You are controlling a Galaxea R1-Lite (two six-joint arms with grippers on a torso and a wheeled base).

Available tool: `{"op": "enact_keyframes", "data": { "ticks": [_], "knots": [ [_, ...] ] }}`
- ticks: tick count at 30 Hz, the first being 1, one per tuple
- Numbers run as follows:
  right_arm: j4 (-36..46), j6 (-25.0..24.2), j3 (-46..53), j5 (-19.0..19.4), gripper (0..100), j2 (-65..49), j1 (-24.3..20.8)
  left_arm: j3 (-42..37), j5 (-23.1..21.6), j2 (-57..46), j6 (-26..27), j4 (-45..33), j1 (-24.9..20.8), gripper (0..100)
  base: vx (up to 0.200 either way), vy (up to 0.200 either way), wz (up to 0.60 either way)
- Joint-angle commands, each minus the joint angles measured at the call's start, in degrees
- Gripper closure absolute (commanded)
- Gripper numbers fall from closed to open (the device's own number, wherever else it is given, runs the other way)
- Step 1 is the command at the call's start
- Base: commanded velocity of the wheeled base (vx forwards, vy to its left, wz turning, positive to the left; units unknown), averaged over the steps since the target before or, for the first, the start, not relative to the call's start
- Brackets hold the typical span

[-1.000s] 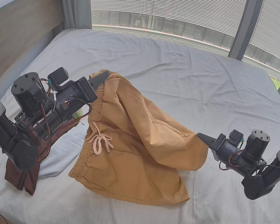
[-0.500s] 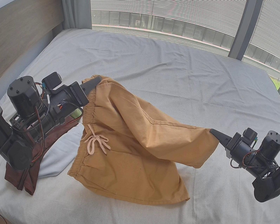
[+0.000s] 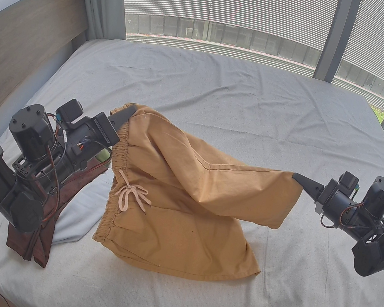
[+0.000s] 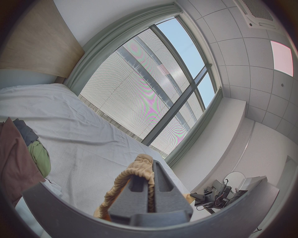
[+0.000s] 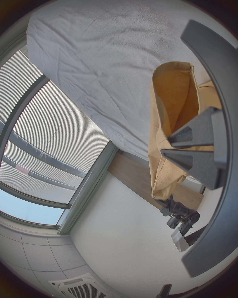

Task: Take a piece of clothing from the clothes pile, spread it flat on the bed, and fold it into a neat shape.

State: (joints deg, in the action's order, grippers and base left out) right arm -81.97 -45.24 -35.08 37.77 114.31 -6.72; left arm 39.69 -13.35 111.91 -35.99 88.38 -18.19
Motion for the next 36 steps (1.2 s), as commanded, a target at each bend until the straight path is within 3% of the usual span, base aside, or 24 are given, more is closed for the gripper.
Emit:
{"op": "enact_keyframes", "data": {
  "ticks": [1,9,19,36],
  "knots": [
    [0.0,-0.8,1.5,2.5,100,-4.1,0.9,-0.4,-0.1,0.3,0.0,0.0,0.1,100,0.0,0.0,0.0],
    [0.0,-1.7,1.5,3.2,100,-5.5,1.6,-3.8,-5.3,-0.6,0.4,0.0,2.0,100,0.0,0.0,0.0],
    [0.7,-1.7,1.9,4.4,100,-4.8,2.3,-4.3,-5.7,-0.3,0.4,0.2,2.2,100,0.0,0.0,0.0],
    [-0.2,4.2,1.7,4.4,100,18.8,0.7,-4.4,-5.7,0.2,0.5,0.2,1.6,100,0.0,0.0,0.0]
  ]
}}
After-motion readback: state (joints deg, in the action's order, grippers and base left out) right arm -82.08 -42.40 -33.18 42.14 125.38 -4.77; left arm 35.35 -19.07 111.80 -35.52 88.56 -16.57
